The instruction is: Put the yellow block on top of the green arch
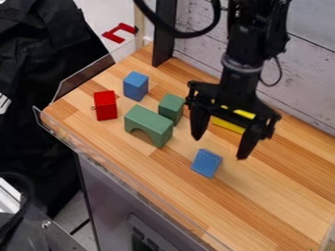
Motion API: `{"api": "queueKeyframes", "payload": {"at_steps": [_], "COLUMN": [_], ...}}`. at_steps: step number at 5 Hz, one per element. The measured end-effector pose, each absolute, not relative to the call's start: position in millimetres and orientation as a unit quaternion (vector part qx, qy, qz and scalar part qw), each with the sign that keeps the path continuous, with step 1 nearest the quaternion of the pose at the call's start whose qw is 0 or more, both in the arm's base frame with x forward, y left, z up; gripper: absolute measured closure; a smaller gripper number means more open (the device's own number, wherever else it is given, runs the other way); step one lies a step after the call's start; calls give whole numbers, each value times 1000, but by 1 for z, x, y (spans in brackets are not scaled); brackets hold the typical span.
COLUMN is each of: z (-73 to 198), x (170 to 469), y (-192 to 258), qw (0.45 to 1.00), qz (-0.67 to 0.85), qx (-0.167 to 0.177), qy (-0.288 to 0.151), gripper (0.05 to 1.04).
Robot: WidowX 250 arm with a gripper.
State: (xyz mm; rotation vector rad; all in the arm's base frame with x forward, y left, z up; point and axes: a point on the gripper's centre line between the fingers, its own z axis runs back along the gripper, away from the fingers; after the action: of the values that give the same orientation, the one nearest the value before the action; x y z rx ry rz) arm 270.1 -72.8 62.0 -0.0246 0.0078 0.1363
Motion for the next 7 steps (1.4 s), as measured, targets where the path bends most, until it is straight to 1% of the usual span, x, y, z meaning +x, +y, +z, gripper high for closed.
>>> {"api": "queueKeyframes", "payload": {"at_steps": [1, 2, 3, 4, 5, 6, 7], "z": [63, 65, 75, 78, 82, 86, 88], "x": [278, 283, 297, 303, 305, 310, 310], "y": [-80, -86, -95, -99, -95, -90, -81], "qw": [983, 973, 939, 903, 847, 784, 732], "qz": [183, 227, 334, 417, 519, 606, 670], "qx": [-2, -16, -33, -56, -71, -86, -73], "qy": [-31, -45, -77, -90, -91, -103, -106], "gripper": [84, 84, 84, 84, 84, 84, 84]}}
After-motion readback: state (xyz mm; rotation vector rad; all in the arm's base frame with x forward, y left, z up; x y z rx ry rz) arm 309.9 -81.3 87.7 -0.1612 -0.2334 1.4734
